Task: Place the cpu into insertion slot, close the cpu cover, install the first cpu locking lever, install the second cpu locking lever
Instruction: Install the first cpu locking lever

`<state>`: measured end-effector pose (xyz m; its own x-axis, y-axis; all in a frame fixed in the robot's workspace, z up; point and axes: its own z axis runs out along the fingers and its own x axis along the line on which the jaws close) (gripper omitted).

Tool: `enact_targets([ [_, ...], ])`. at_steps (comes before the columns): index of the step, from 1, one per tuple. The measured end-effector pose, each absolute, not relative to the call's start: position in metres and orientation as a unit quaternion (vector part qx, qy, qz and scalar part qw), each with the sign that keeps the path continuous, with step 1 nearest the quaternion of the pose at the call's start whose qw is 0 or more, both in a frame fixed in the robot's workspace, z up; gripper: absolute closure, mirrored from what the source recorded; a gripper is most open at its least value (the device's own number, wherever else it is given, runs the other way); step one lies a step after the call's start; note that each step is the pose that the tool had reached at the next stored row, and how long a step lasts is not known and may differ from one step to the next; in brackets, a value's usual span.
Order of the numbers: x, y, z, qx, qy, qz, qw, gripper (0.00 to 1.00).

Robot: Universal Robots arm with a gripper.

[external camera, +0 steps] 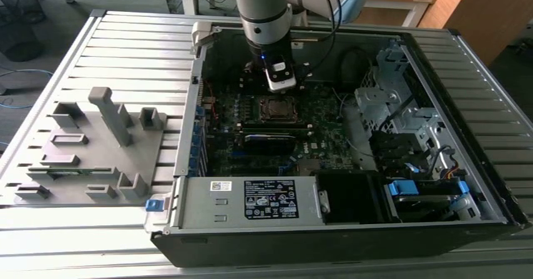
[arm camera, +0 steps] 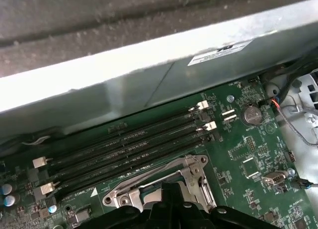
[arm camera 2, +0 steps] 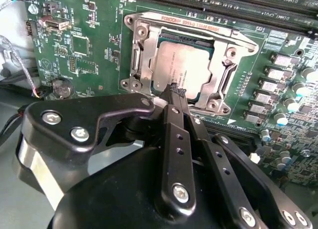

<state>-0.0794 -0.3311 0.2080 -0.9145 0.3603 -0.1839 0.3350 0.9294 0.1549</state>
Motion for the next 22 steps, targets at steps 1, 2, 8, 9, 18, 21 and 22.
enact_targets([
  [1,-0.079,-0.331,0.208,0.179,0.977,0.059,0.098,0.9],
  [2,-0.079,-0.331,0.208,0.179,0.978,0.057,0.089,0.9],
  [8,-0.078,-0.331,0.208,0.18,0.979,0.056,0.08,0.9],
  [9,-0.075,-0.331,0.208,0.18,0.979,0.055,0.077,0.9],
  [18,-0.061,-0.331,0.208,0.18,0.981,0.04,0.053,0.9],
  [21,-0.061,-0.331,0.208,0.18,0.982,0.027,0.051,0.9],
  [22,-0.061,-0.331,0.208,0.179,0.982,0.02,0.05,0.9],
])
